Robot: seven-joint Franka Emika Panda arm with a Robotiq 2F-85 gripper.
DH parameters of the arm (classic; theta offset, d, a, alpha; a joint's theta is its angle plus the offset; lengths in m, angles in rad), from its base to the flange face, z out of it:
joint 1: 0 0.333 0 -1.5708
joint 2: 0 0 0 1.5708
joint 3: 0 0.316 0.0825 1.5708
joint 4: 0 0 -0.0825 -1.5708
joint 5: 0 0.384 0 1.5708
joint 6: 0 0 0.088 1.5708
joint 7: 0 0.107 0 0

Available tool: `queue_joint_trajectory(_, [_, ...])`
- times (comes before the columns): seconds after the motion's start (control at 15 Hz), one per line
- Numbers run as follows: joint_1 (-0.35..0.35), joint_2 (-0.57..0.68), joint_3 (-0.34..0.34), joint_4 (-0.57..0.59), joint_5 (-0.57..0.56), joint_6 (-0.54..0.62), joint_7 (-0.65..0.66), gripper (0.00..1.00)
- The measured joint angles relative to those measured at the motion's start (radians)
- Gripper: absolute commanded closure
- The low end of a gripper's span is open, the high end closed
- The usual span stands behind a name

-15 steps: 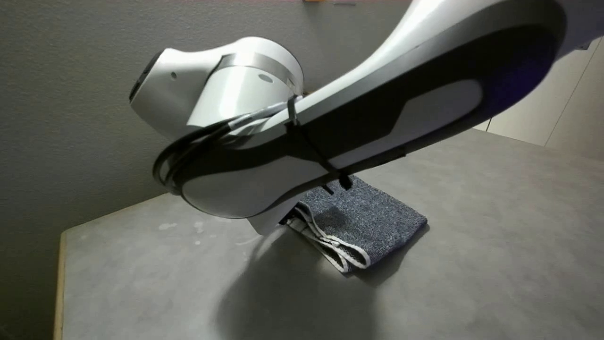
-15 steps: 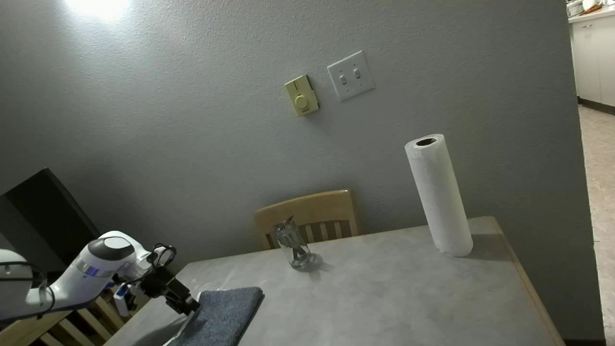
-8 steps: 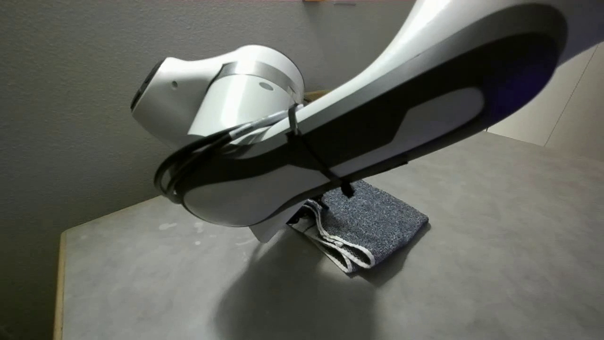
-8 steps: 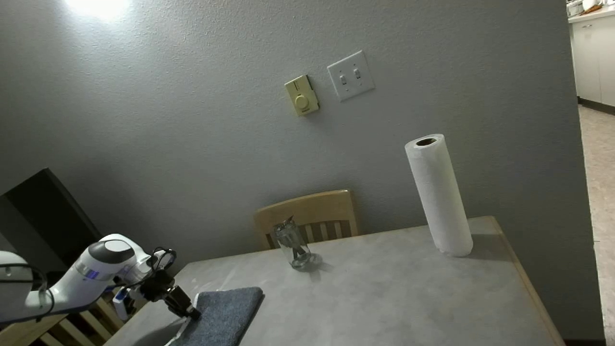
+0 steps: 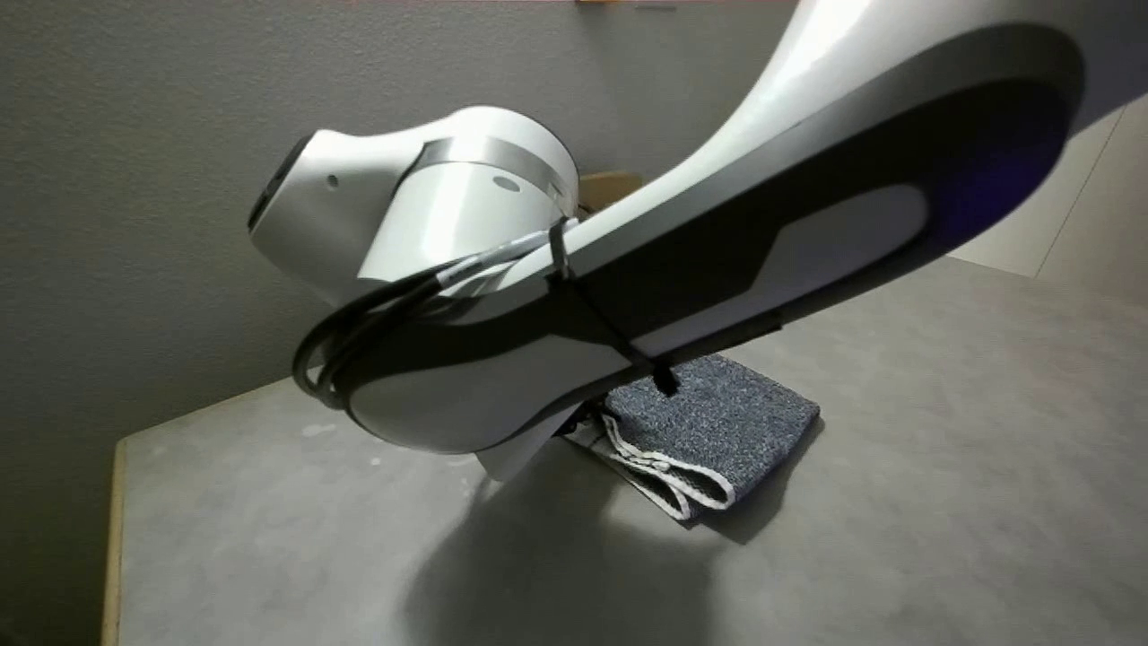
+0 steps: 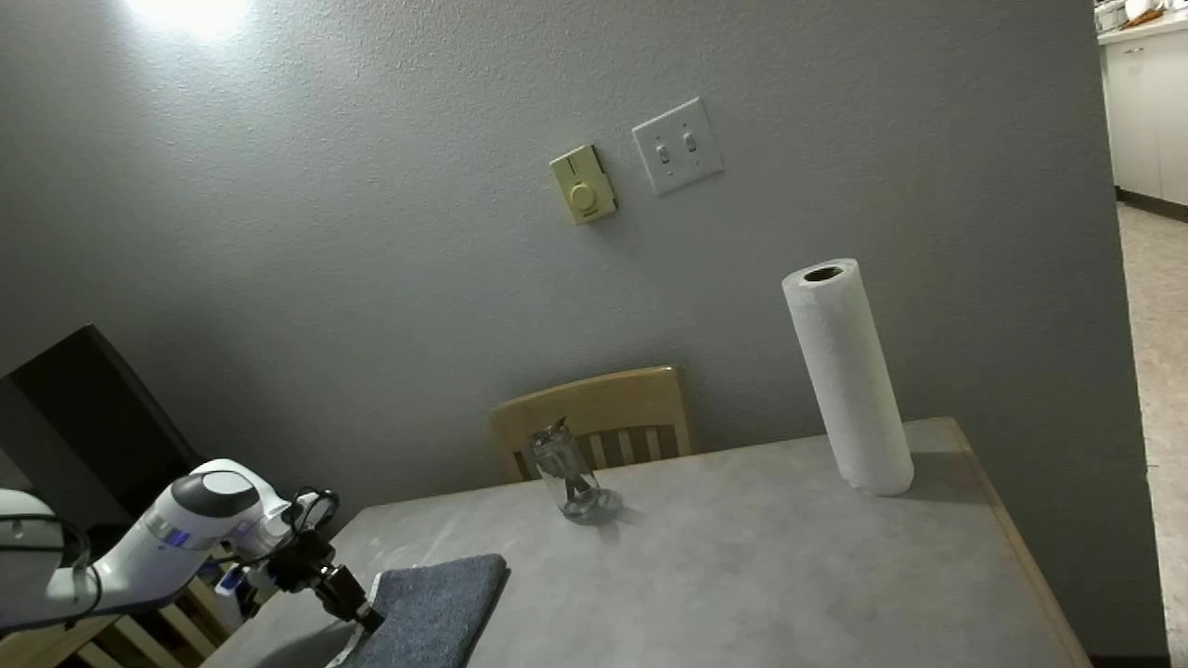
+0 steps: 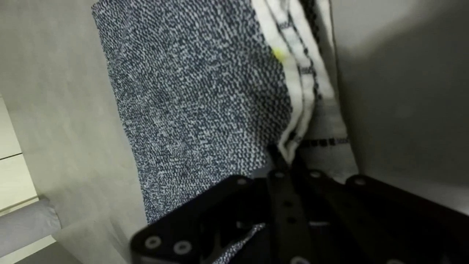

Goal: Fold the towel then unfold it

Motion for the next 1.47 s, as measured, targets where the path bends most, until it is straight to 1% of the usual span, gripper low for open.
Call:
queue_joint_trajectory(0.47, [-0.012,-0.017,0.017,-0.008,0.0,0.008,-0.023,0.99])
queue_joint_trajectory(0.73, [-0.027,-0.062,0.029,-0.044,0.0,0.038,-0.069,0.99])
queue_joint_trajectory(1.0, [-0.046,-0.124,0.039,-0.107,0.0,0.076,-0.109,0.99])
queue_joint_trajectory(1.07, [-0.051,-0.141,0.041,-0.126,0.0,0.082,-0.118,0.71])
queue_joint_trajectory(1.13, [-0.057,-0.16,0.044,-0.148,0.0,0.096,-0.133,0.7])
queue_joint_trajectory(1.2, [-0.065,-0.177,0.049,-0.173,0.0,0.121,-0.151,0.94])
queue_joint_trajectory(1.27, [-0.074,-0.195,0.057,-0.201,0.0,0.152,-0.173,0.93])
queue_joint_trajectory(1.4, [-0.095,-0.235,0.07,-0.266,0.0,0.222,-0.215,1.0])
queue_joint_trajectory(1.47, [-0.104,-0.255,0.074,-0.3,0.0,0.252,-0.231,1.0])
